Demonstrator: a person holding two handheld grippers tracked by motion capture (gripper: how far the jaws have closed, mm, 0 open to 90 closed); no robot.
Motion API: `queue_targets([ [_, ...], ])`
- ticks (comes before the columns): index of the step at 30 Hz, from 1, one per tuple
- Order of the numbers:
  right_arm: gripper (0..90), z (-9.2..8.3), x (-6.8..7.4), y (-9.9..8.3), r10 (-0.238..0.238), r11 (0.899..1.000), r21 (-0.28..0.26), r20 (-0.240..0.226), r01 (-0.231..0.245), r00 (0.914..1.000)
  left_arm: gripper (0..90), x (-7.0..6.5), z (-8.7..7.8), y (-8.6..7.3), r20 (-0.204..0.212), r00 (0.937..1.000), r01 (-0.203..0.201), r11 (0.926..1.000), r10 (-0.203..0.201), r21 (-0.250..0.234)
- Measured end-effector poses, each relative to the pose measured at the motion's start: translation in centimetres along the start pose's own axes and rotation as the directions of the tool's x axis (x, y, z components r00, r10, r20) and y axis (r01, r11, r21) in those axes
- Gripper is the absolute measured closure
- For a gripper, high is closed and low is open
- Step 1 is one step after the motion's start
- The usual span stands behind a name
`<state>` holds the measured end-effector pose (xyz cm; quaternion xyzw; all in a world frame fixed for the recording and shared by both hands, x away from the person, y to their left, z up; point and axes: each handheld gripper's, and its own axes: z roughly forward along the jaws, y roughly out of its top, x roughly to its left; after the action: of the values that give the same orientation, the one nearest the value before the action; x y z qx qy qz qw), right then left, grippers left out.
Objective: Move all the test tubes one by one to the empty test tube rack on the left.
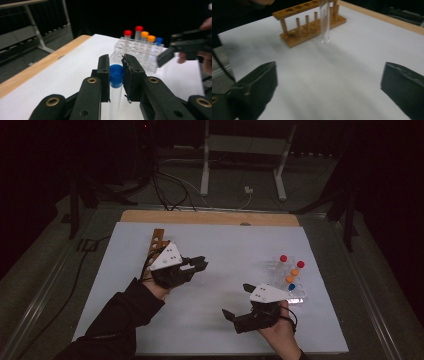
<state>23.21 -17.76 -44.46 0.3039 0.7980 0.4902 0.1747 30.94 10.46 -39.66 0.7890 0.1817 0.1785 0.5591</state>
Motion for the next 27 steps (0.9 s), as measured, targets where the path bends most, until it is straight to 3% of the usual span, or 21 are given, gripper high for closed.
queue_targets([
  [10, 0.0, -0.5, -0.4, 0.1, 0.021, 1.000, -0.022, -0.007, -0.021, 0.9998, 77.9, 3.9, -2.1, 1.1, -0.117, 0.9929, 0.021, 0.9994, -0.024, -0.028],
  [20, 0.0, -0.5, -0.4, 0.1, 0.007, 1.000, -0.022, -0.004, -0.007, 1.0000, 77.9, 7.2, -2.7, 1.5, -0.211, 0.9767, 0.036, 0.9993, -0.037, -0.010],
  [22, 0.0, -0.5, -0.5, 0.1, 0.007, 1.000, -0.023, -0.005, -0.008, 1.0000, 77.9, 8.0, -2.8, 1.3, -0.238, 0.9701, 0.047, 0.9989, -0.048, -0.009],
  [23, 0.0, -0.5, -0.5, 0.1, 0.007, 1.000, -0.023, -0.005, -0.008, 1.0000, 77.9, 8.0, -2.8, 1.3, -0.238, 0.9701, 0.047, 0.9989, -0.048, -0.009],
  [27, 0.0, -0.5, -0.5, 0.0, 0.008, 1.000, -0.019, -0.008, -0.008, 0.9999, 77.9, 9.3, -3.0, 1.2, -0.271, 0.9604, 0.064, 0.9979, -0.063, -0.006],
])
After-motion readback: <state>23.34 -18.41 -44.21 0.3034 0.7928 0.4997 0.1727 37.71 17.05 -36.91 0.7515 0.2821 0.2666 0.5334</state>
